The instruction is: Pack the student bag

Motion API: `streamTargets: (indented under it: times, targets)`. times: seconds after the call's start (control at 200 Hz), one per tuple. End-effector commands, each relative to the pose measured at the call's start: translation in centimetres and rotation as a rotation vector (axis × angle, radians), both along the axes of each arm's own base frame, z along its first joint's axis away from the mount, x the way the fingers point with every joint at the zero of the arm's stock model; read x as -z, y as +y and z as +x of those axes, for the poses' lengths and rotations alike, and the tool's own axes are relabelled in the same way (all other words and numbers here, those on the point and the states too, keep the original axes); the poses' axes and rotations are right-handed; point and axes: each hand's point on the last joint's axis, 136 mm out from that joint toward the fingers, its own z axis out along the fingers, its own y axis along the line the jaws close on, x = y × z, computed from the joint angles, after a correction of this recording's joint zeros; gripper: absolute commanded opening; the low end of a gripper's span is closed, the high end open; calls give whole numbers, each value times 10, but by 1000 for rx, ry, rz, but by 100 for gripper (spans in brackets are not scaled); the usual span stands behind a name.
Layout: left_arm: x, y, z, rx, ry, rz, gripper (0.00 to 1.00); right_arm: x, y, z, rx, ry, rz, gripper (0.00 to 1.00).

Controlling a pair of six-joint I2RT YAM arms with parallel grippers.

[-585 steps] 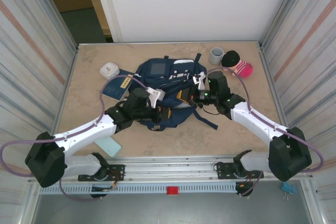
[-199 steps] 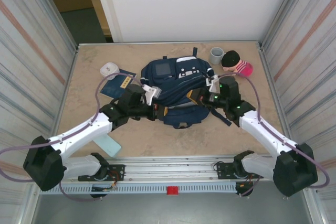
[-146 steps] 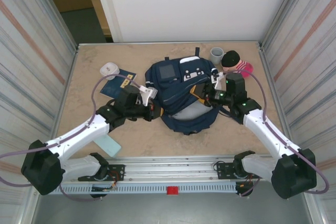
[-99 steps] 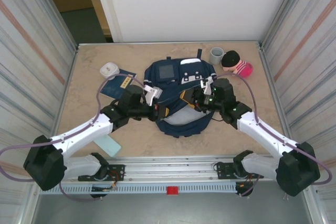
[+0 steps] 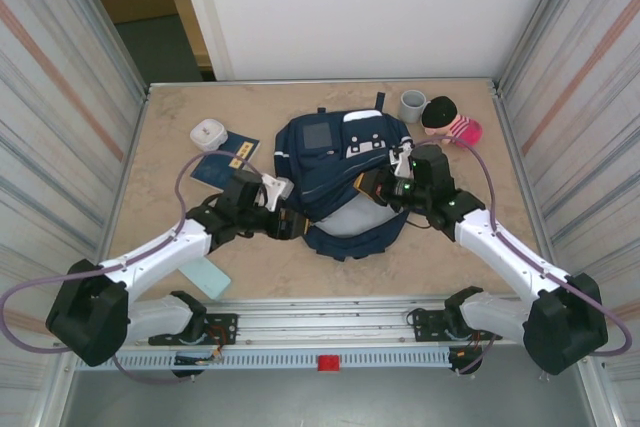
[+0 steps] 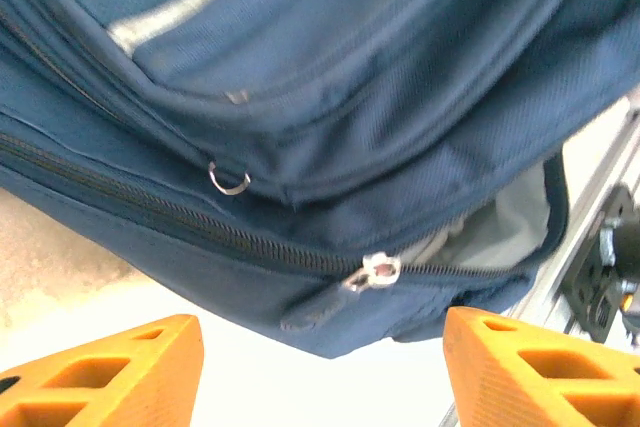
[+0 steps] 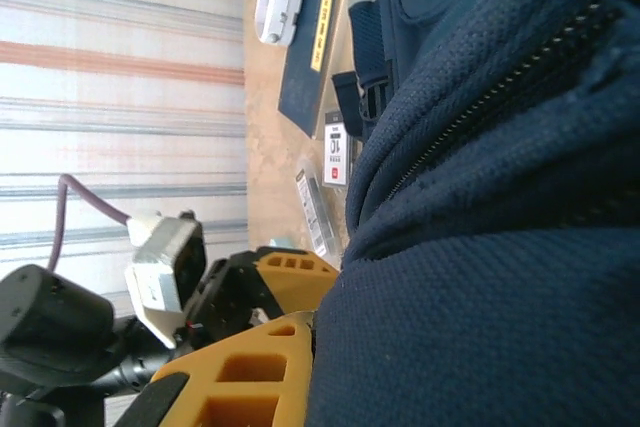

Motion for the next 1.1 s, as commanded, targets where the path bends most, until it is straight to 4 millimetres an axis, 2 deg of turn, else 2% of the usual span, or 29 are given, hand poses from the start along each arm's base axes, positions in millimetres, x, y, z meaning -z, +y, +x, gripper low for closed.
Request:
streamTargets:
  times: [0.0,0.14,0.336,0.371,0.446,0.596,0.692,0.757,1.097]
  targets:
    - [1,-9,-14,174,-83,-18,64,-39,9,3,-78,-114,39,7]
    - [-3,-22,-22,276,-140,-67,63,-43,13,4,-97,-114,45,7]
    - [9,-30,-15,281,-181,-16,59,-48,16,6,-104,-119,66,6]
    - [13,-29,-12,266,-188,6,55,-49,16,5,-107,-122,70,6]
    - [19,-27,-2,217,-208,47,39,-52,17,3,-119,-130,84,6]
    - [20,-30,5,199,-223,66,26,-52,13,2,-119,-124,96,5]
    - [26,-22,10,148,-210,115,8,-54,9,2,-122,-127,98,4]
    - [33,-11,15,91,-195,174,0,-56,7,0,-135,-131,101,3]
    - [49,28,34,-82,-131,239,0,-95,-10,-13,-246,-182,146,1]
